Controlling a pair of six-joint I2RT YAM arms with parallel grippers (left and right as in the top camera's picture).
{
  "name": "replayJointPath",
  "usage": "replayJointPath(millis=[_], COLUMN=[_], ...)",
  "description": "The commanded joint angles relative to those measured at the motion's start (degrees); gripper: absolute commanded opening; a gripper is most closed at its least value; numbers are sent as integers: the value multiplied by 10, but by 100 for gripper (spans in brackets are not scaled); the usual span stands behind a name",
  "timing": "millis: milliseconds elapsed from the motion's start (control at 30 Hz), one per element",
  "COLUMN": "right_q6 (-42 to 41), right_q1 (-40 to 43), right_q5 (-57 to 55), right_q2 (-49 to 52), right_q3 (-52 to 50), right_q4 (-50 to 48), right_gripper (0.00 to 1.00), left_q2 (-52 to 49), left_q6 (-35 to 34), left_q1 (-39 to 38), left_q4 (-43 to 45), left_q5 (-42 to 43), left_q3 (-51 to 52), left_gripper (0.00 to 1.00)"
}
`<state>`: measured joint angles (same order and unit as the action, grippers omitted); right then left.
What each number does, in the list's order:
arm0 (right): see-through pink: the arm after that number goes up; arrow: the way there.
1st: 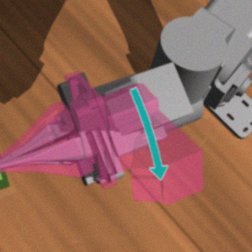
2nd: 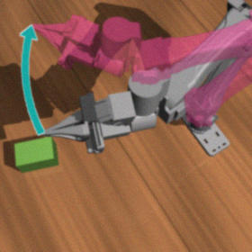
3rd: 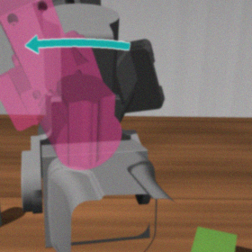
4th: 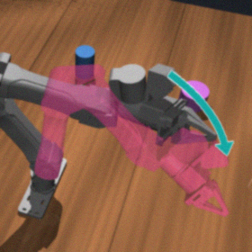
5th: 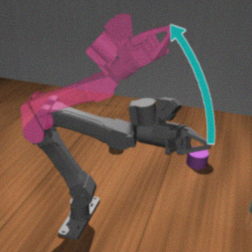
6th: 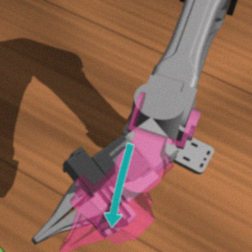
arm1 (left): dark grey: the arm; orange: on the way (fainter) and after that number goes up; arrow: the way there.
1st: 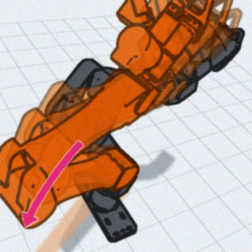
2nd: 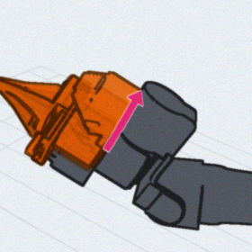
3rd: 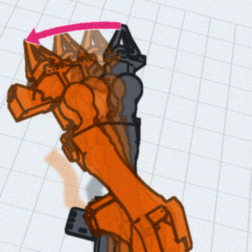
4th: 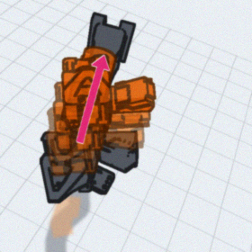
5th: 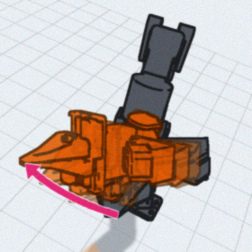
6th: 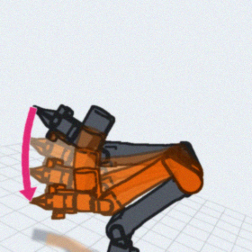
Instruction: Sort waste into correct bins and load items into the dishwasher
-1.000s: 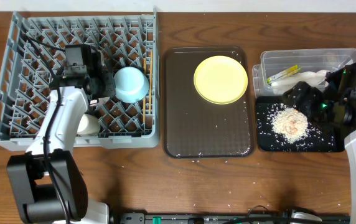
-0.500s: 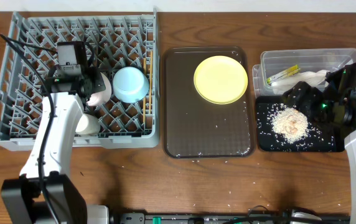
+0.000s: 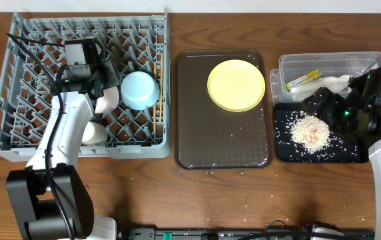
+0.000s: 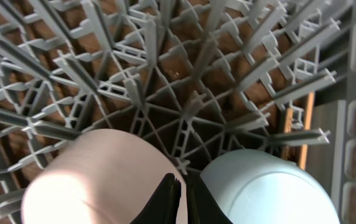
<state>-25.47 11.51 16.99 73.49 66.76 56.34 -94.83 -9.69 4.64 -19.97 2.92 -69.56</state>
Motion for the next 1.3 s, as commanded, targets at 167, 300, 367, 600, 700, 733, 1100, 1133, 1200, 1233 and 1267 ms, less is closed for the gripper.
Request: replayJointPath(millis=[167,300,367,600,700,733,1100,1133,1200,1233,1267], right_q6=[-2,-2,-2,-2,-2,-2,-2,-2,-2,-2,-2], right_q1=[2,2,2,2,2,2,2,2,2,2,2], right_q5=[4,4,4,4,4,4,4,4,4,4,4], right_q2=[0,0,0,0,0,0,0,0,0,0,0], right_q3=[0,0,0,0,0,0,0,0,0,0,0], right_q4=[1,1,1,1,1,1,1,1,1,1,1], right_gripper=[99,99,99,99,99,99,99,99,99,99,99], left_q2=[-3,-5,-7,-16,-15,-15,34,43,57,66,74], left_q6=[52,56,56,33,19,19,19,19,19,19,19], left_q1=[-4,-12,-12,-12,-12,-12,-12,-12,-12,-12,-12], left_q4=[-50,-99,-109,-182,-185,-184,-192,-195,-195,-192,-188], left_q5=[106,74,63,-50,-118,-132,-156,-156,-149,-138,-127], left_q3=[-1,4,9,11,11,10,-8,-8,-8,-8,-8], left_gripper=[8,8,8,8,8,8,8,8,9,9,9])
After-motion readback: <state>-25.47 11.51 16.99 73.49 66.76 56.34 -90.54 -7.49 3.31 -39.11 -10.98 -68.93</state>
